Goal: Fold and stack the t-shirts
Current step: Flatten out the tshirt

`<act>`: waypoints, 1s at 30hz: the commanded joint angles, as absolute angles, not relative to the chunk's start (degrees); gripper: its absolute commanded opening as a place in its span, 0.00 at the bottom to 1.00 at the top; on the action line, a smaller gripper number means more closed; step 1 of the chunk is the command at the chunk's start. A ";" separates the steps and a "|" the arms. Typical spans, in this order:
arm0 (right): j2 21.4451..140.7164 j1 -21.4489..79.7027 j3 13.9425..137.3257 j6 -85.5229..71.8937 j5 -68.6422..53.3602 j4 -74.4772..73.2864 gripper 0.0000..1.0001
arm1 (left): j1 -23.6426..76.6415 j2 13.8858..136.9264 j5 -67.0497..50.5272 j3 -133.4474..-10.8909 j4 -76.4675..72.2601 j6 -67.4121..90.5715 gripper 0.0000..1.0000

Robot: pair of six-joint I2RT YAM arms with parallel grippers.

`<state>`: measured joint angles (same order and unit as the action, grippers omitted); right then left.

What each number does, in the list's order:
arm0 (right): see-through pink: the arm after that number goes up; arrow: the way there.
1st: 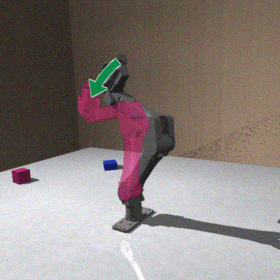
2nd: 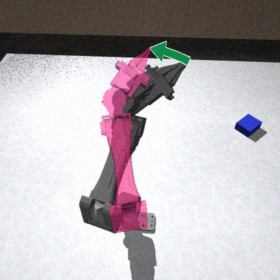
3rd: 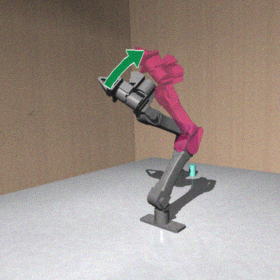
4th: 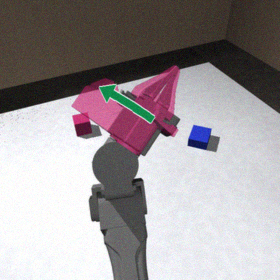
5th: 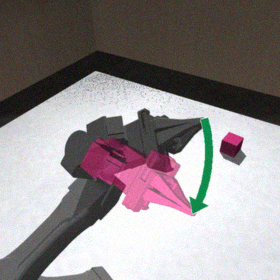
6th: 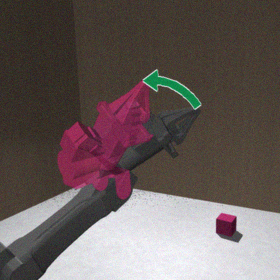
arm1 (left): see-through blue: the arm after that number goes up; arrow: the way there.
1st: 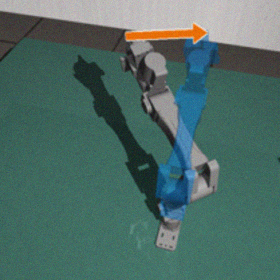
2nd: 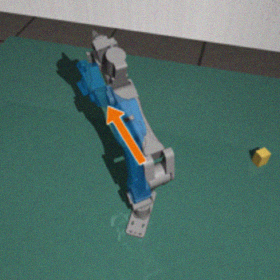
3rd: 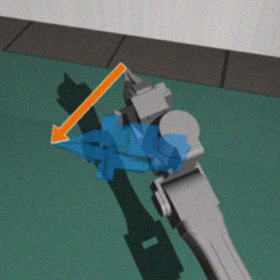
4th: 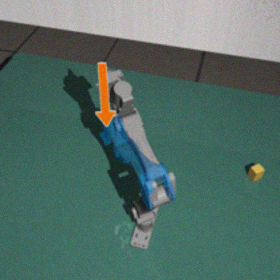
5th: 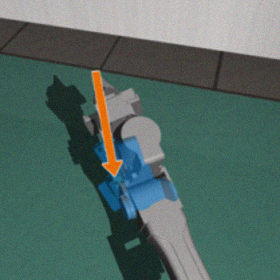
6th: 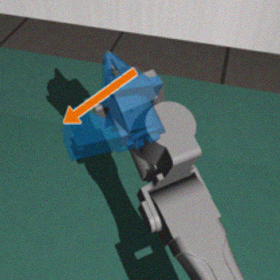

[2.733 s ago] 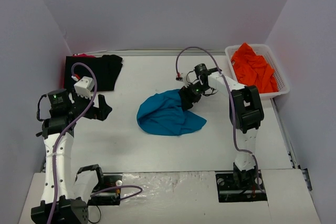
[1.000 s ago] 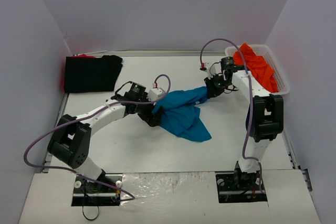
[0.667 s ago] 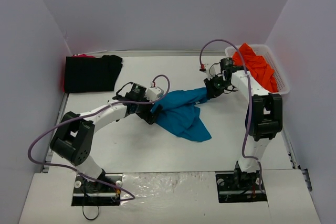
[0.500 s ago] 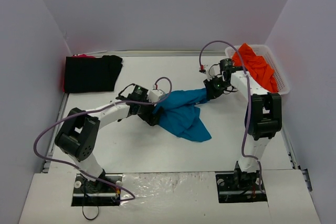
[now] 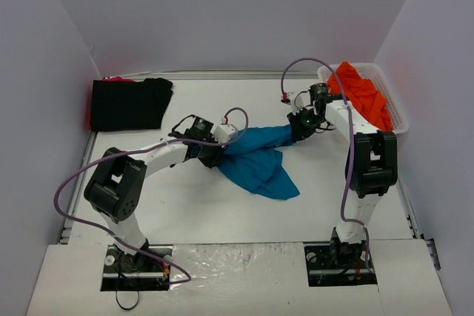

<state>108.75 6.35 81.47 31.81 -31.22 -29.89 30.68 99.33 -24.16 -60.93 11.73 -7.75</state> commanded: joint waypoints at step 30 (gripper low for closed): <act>85.96 2.64 93.20 29.97 -28.04 -40.25 0.00 | 23.64 72.69 -22.21 -93.35 57.81 -37.24 0.03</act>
<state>89.19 3.51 98.08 29.61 -28.58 -38.04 24.14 75.18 -14.11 -93.41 46.17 -30.50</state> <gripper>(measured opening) 0.015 0.031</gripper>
